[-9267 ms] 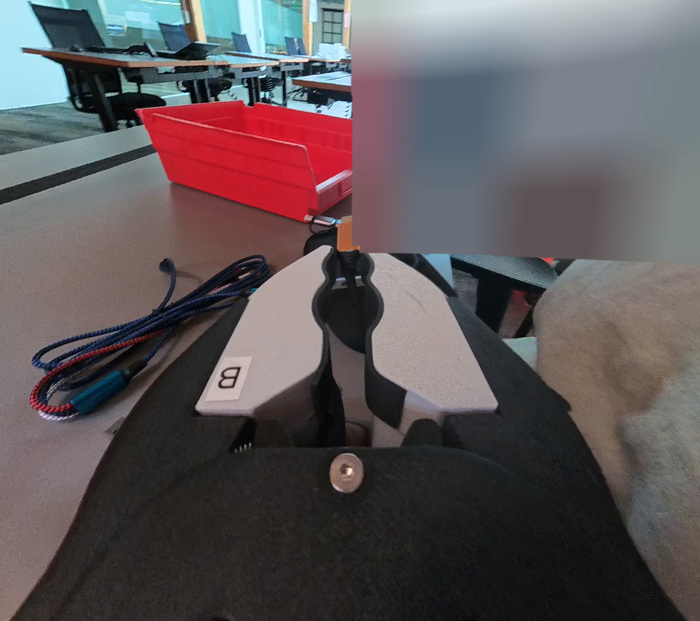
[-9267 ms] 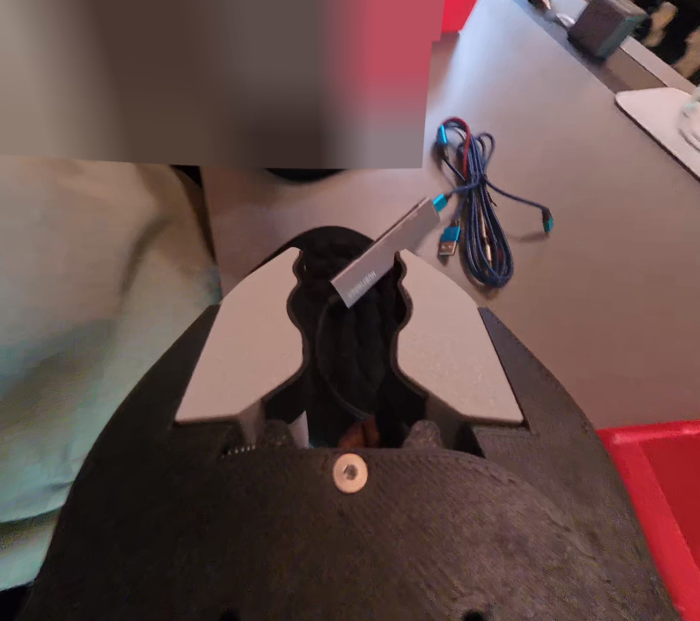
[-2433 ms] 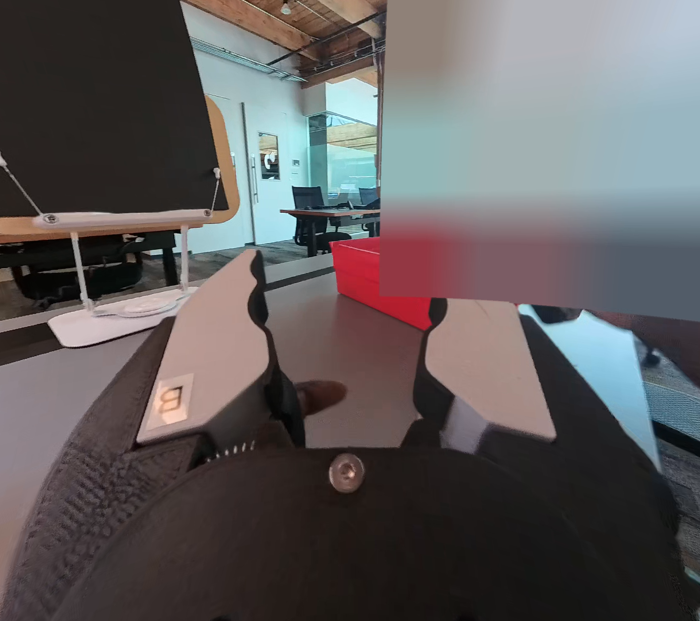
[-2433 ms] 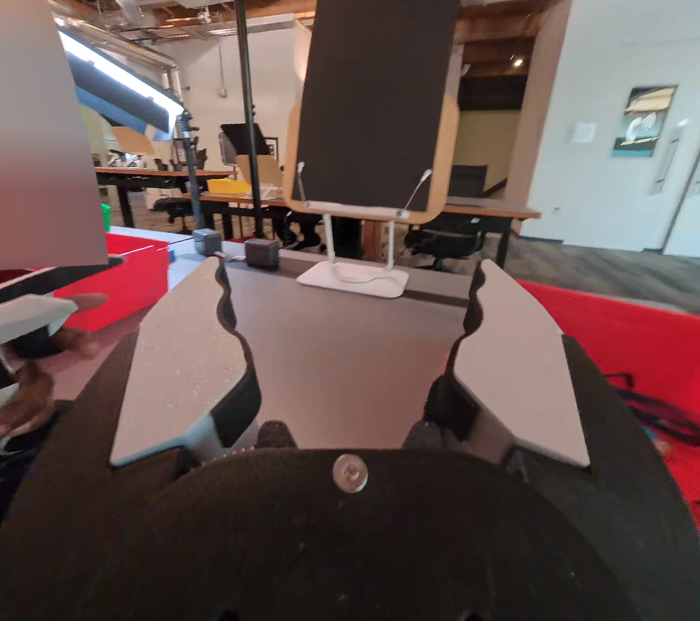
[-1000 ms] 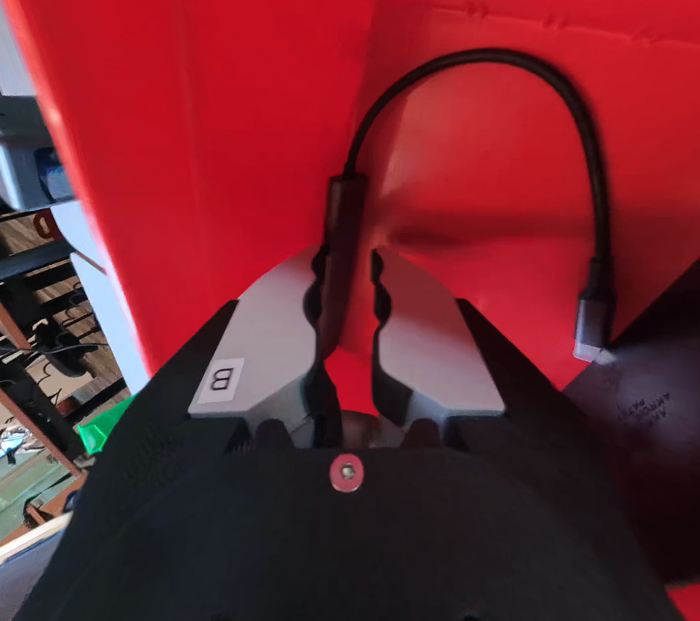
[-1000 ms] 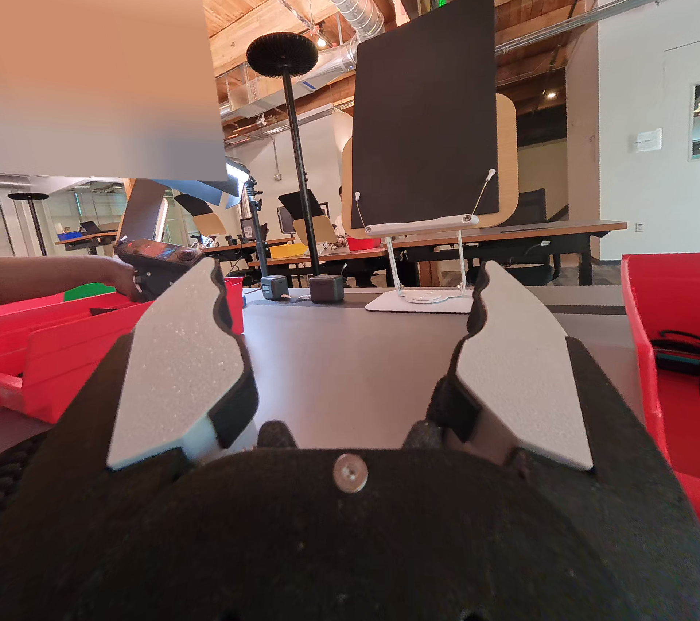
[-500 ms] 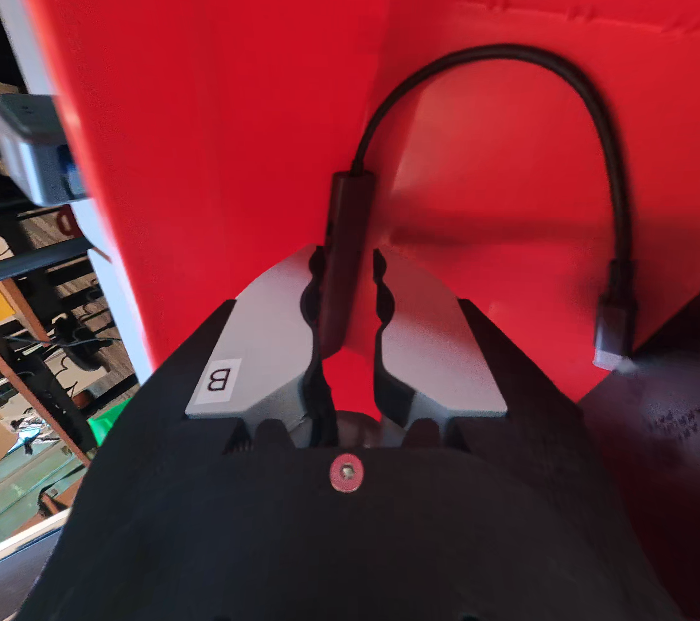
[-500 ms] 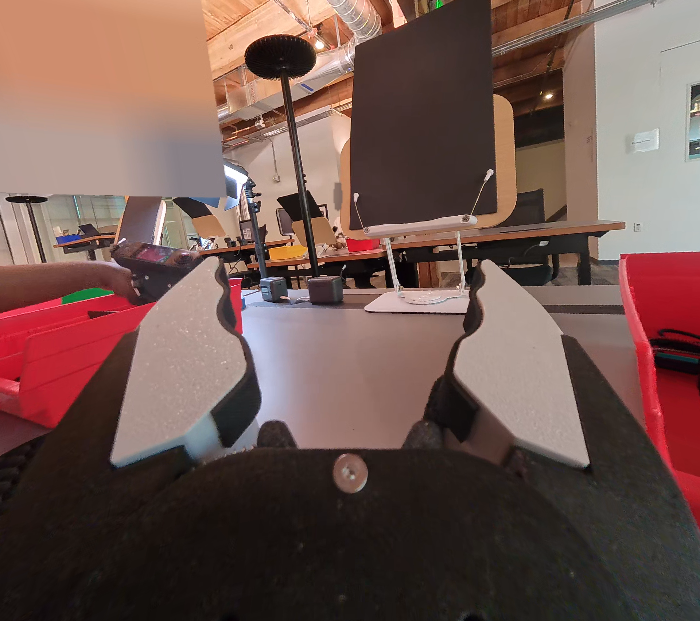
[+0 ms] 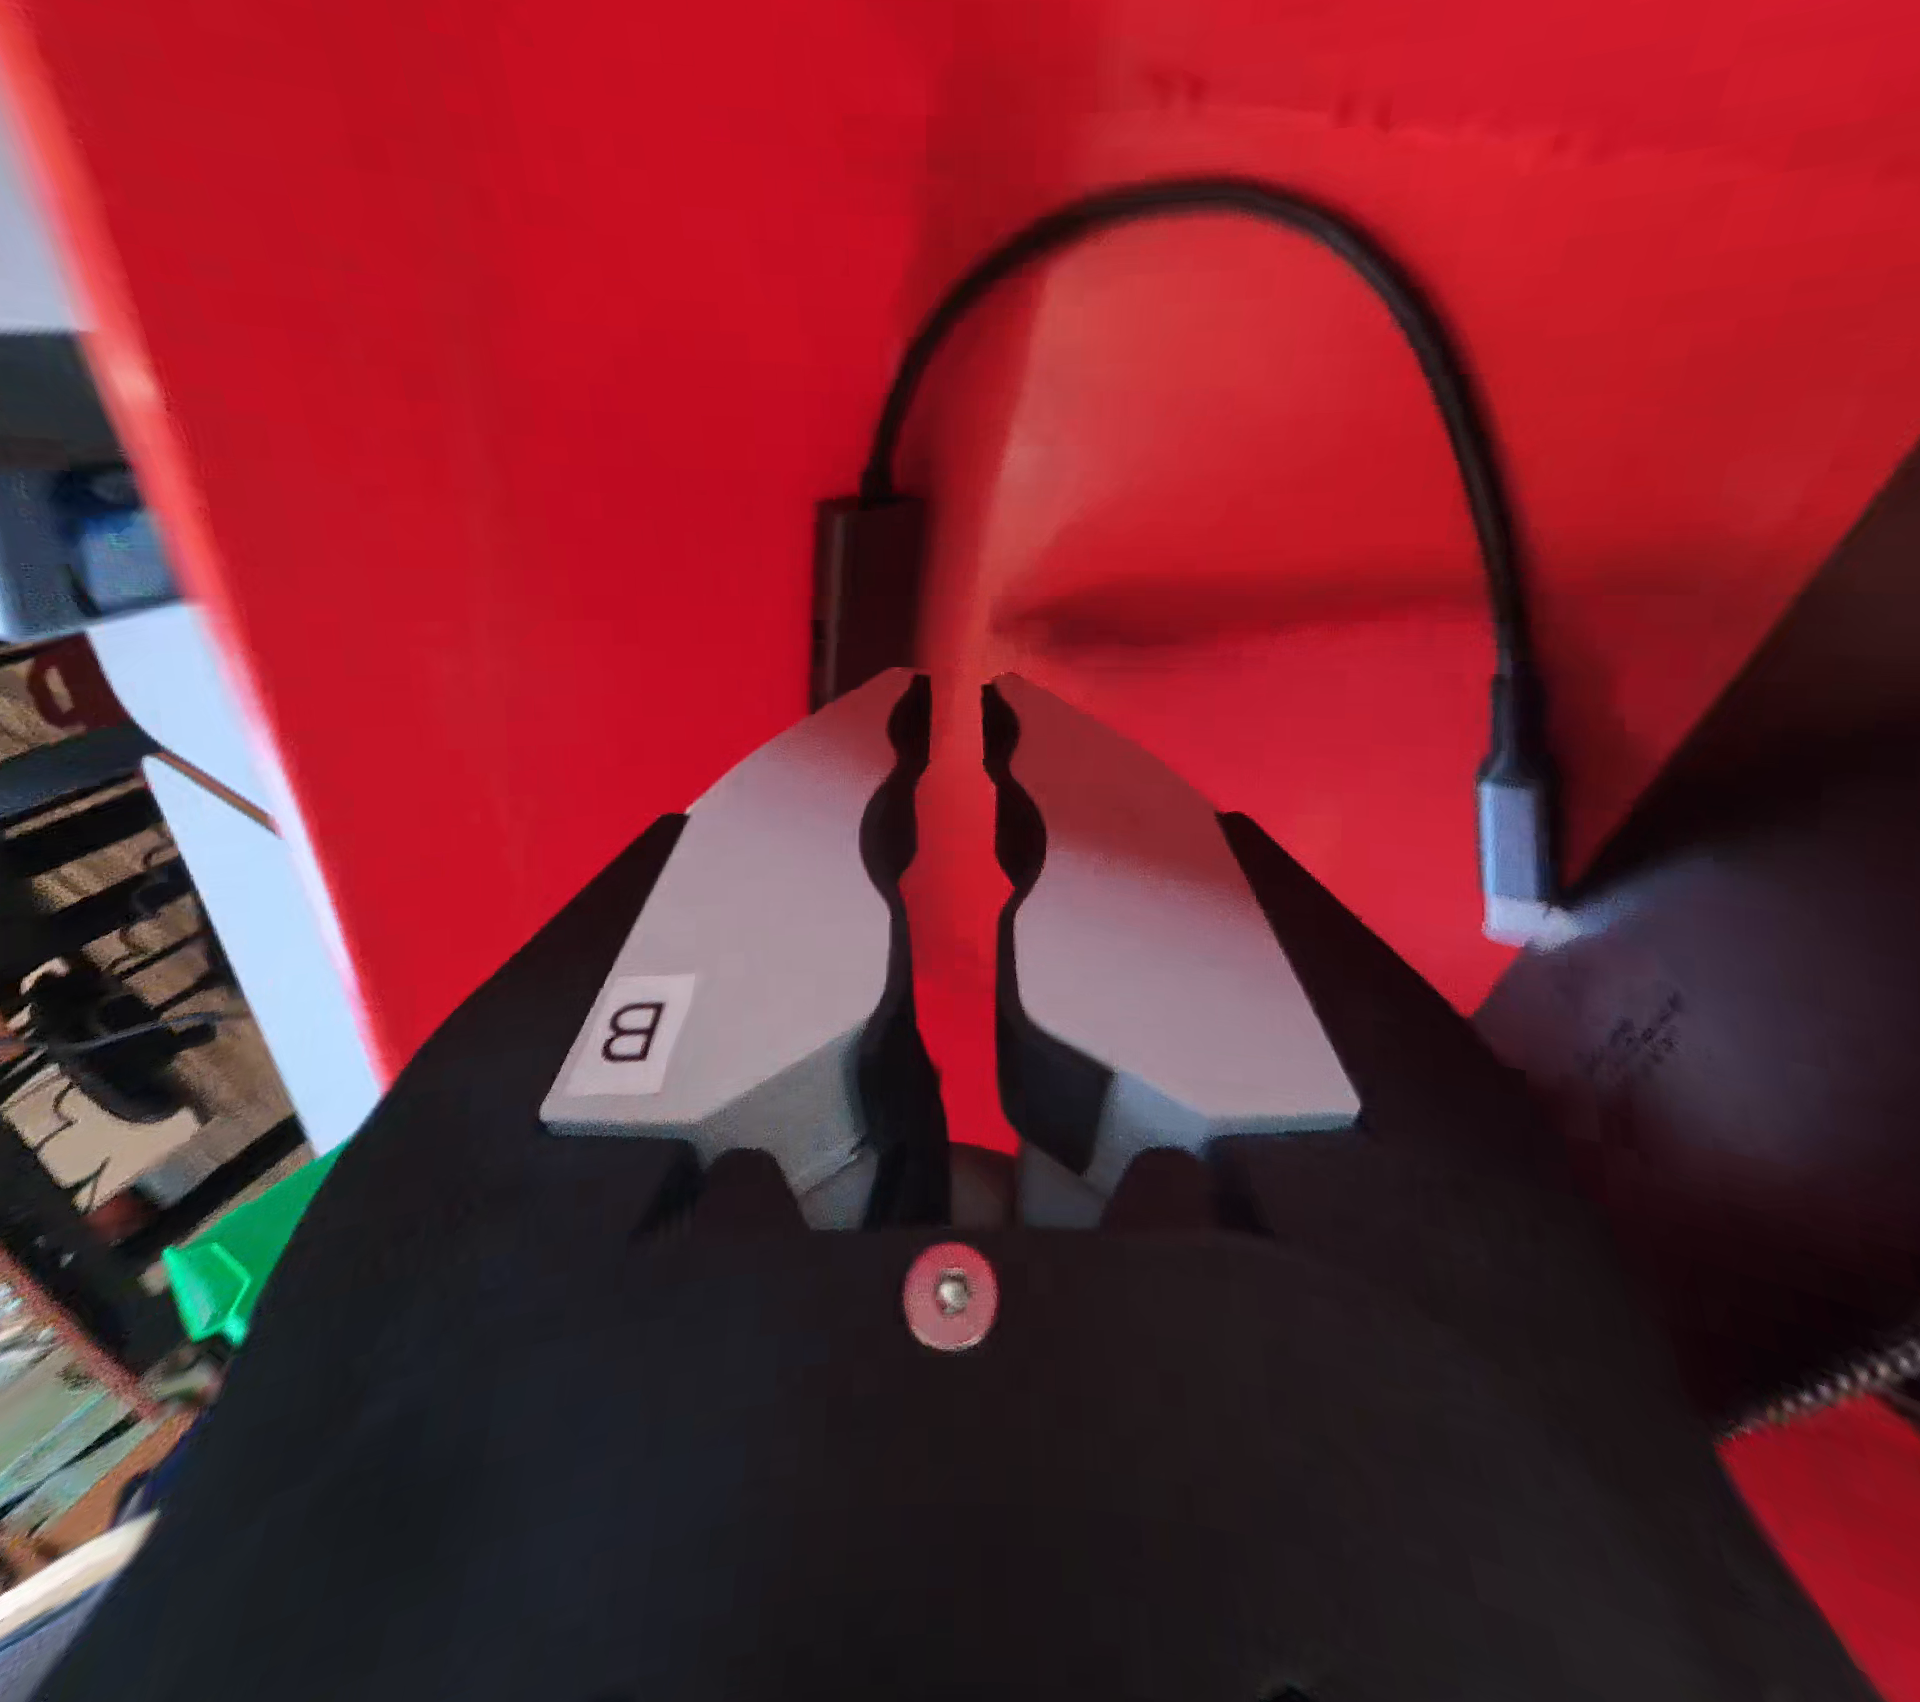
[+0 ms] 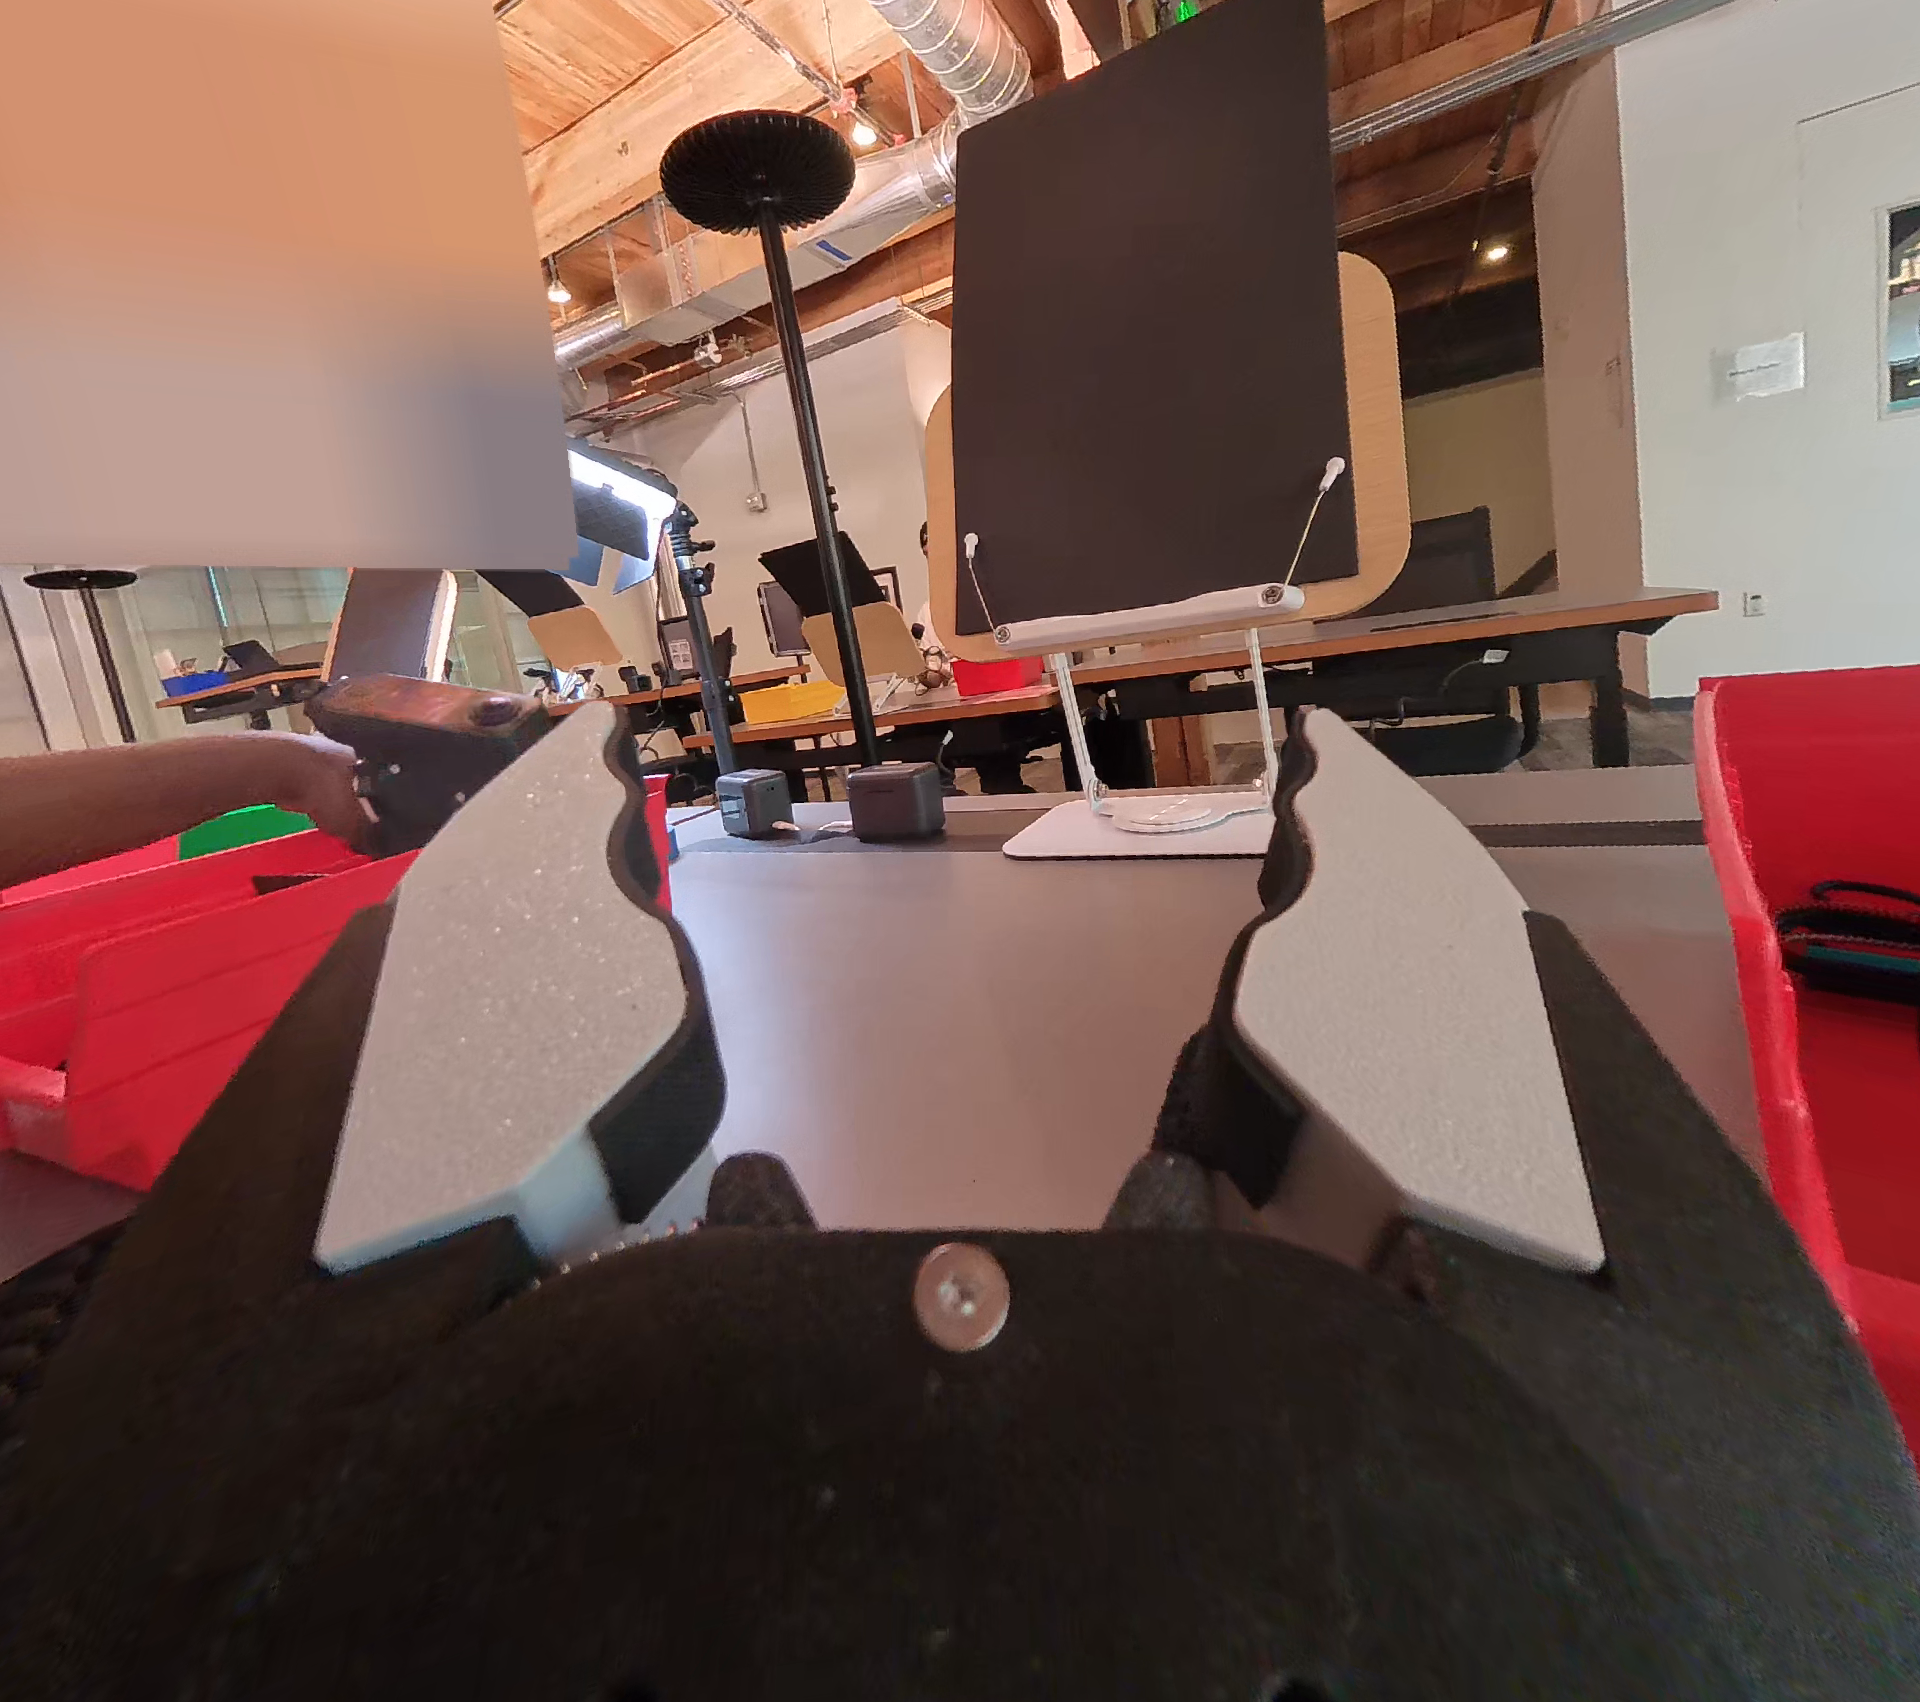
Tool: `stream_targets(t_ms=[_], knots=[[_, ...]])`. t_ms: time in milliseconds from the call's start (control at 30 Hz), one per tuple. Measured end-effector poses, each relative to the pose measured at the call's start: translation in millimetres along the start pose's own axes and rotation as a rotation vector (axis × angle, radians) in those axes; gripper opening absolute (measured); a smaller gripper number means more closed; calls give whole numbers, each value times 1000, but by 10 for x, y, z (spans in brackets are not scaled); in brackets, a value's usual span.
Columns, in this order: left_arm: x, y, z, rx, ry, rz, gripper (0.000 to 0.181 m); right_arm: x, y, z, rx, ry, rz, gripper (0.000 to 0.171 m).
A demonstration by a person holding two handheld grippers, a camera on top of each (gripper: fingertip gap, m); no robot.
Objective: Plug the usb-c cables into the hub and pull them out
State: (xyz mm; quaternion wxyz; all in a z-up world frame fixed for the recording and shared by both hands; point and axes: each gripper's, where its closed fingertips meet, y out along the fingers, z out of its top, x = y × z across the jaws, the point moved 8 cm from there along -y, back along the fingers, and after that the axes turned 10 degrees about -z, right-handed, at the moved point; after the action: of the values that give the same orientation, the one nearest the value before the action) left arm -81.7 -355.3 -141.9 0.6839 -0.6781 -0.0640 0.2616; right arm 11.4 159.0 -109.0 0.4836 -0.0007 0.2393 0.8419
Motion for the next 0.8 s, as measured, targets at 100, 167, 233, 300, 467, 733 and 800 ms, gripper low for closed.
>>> stream_targets(t_ms=[100, 167, 233, 300, 467, 733, 800], knots=[[1, -67, 123, 150, 62, 49, 15, 8, 0, 0, 2, 8, -6, 113], [17, -46, 180, 172, 114, 57, 19, 9, 1, 0, 1, 9, -6, 112], [26, -12, 246, 192, 154, 77, 21, 7, -2, 1, 3, 8, -3, 112], [57, 28, 321, 216, 195, 83, 21, 8, -3, 2, 2, 10, -1, 111], [18, 211, 343, 117, 285, 180, 17, 1, 2, -4, -7, 3, 4, 110], [-28, 165, 392, -44, 211, -74, 6, -53, 23, -31, -37, -52, 16, 108], [-21, 150, 403, -55, 254, -109, 6, -60, 25, -36, -41, -61, 14, 108]])
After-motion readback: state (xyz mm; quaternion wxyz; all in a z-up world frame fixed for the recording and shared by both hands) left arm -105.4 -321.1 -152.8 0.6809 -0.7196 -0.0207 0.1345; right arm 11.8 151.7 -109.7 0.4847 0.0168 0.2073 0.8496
